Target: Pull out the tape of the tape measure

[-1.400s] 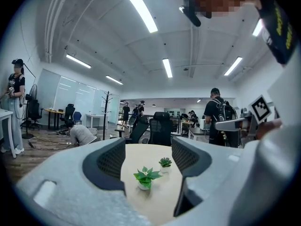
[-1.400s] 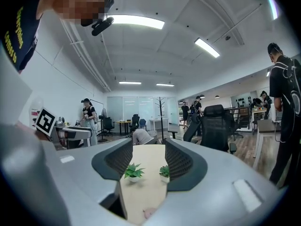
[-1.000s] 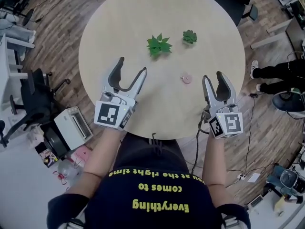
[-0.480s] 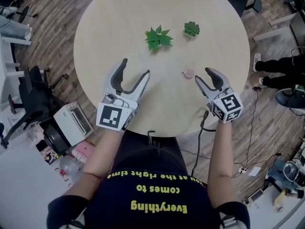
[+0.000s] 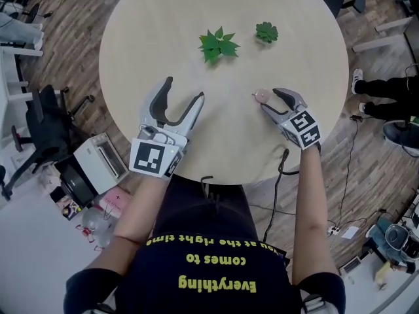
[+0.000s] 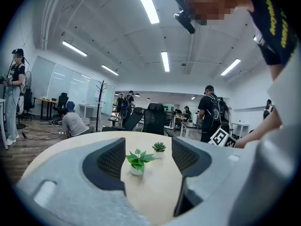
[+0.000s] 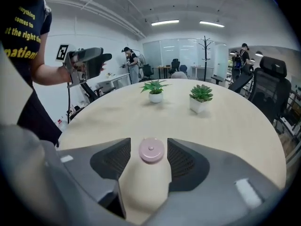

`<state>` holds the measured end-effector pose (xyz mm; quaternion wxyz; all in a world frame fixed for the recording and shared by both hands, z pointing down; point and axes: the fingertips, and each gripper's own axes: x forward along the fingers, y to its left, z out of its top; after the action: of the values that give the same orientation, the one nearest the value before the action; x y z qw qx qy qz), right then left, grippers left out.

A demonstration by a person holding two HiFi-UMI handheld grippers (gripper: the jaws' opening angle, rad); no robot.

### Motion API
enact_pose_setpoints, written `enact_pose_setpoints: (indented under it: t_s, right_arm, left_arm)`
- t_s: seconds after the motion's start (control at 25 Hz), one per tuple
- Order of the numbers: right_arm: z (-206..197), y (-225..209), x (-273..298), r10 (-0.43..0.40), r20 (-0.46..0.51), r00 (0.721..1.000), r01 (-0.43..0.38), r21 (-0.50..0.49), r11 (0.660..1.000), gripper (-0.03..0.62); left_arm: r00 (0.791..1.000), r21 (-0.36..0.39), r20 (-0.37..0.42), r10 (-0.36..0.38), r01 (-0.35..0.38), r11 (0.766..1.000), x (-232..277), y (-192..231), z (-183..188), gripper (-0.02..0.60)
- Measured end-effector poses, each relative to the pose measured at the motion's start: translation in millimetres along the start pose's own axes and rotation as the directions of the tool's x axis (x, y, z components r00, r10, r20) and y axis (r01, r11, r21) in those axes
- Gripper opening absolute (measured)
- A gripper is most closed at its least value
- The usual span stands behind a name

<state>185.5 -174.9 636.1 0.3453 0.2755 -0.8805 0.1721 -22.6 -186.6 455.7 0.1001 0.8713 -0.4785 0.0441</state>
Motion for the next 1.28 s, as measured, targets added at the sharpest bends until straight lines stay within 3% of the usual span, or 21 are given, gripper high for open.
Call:
enact_pose_setpoints:
  t_s: [0.32, 0.68, 1.12, 1.28]
  right_arm:
    - [-28, -3, 23, 0.039, -0.114, 0.993, -0.049, -0.091, 0.995, 0.253]
    - [-30, -5, 29, 0.037, -0.124, 0.992, -0.049, -0.092, 0.995, 0.215]
    - [26, 31, -13, 0.077, -0.006, 0.997, -0.078, -0.036, 0.996, 0.210]
    - [53, 50, -34, 0.093, 0.027, 0.995, -0.092, -0.048, 0.995, 0.210]
  left_arm:
    - [1.000, -0.001, -0.024, 0.006, -0.006, 1.000, -5, -2, -11, 0.307]
    - [0.999, -0.002, -0.032, 0.020, -0.020, 1.000, -12, 5, -15, 0.305]
    - [0.999, -0.002, -0.011, -0.049, 0.049, 0.999, -13, -9, -2, 0.305]
    - [0.994, 0.004, 0.000, -0.105, 0.105, 0.994, -16, -21, 5, 0.305]
